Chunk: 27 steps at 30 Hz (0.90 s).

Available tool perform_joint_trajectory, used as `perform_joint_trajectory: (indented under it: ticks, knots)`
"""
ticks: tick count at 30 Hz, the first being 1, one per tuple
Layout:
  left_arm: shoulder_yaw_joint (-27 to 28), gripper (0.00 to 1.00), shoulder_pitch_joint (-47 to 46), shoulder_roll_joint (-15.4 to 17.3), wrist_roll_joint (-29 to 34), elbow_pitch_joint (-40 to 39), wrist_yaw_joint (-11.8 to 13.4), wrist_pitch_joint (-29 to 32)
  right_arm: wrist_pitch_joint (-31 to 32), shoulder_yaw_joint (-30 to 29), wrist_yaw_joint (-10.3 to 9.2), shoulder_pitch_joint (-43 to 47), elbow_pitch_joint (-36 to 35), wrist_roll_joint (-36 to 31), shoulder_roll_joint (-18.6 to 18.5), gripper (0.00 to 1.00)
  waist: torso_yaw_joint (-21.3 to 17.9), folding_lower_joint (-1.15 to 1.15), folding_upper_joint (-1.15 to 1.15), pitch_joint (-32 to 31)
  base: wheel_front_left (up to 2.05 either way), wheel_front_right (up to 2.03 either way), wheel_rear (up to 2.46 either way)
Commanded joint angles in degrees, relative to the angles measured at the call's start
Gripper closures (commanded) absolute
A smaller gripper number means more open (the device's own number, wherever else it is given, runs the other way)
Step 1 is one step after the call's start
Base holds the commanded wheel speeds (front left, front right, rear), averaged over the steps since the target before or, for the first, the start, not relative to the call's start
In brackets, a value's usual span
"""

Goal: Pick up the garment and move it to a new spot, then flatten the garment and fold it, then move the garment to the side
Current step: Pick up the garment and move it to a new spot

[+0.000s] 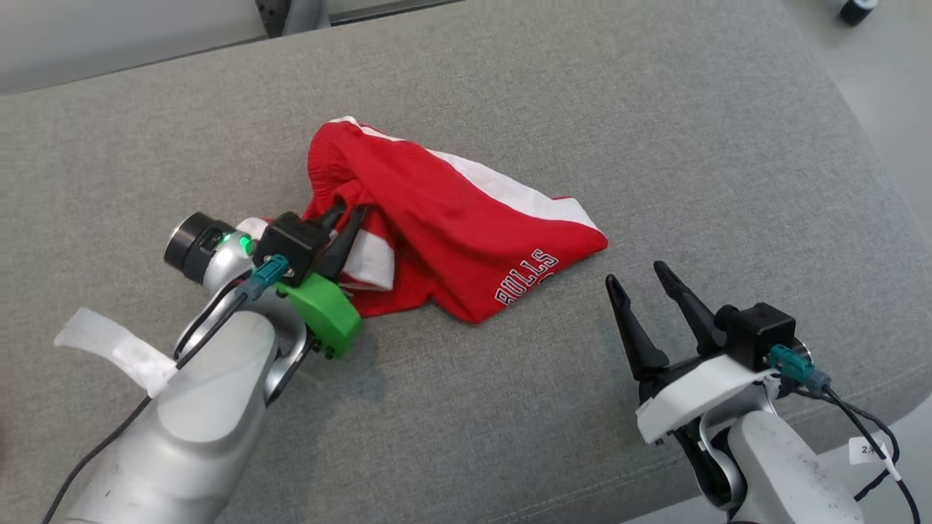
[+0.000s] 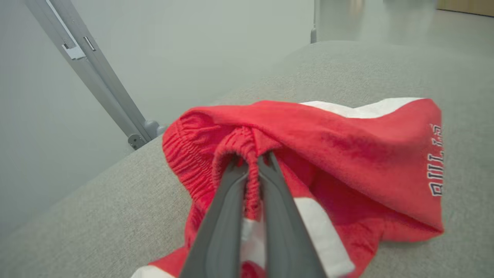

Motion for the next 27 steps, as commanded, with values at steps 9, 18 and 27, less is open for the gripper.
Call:
perform_joint_trajectory:
  ticks: [9,18,27]
  knots:
    - [2.0,1.0,-8.85,-9.3,-8.72,-11.17,0.53,-0.06,-0.17,-1.47,-0.08,3.34,0.99,0.49,1.05,0.0,2.29,0.0,0.0,-5.92,0.0,0.0,0.0]
    - [9.12,1.0,-10.31,-5.93,-11.56,2.98,7.92,0.06,-0.17,-1.54,-0.08,2.23,0.28,0.76,1.99,0.0,1.96,0.0,0.0,-3.41,0.0,0.0,0.0]
    - [18.95,0.71,9.86,-2.65,-16.78,8.65,4.07,-0.1,-0.17,-2.84,-0.08,1.62,-0.1,0.92,0.19,0.0,3.12,0.0,0.0,-1.75,0.0,0.0,0.0]
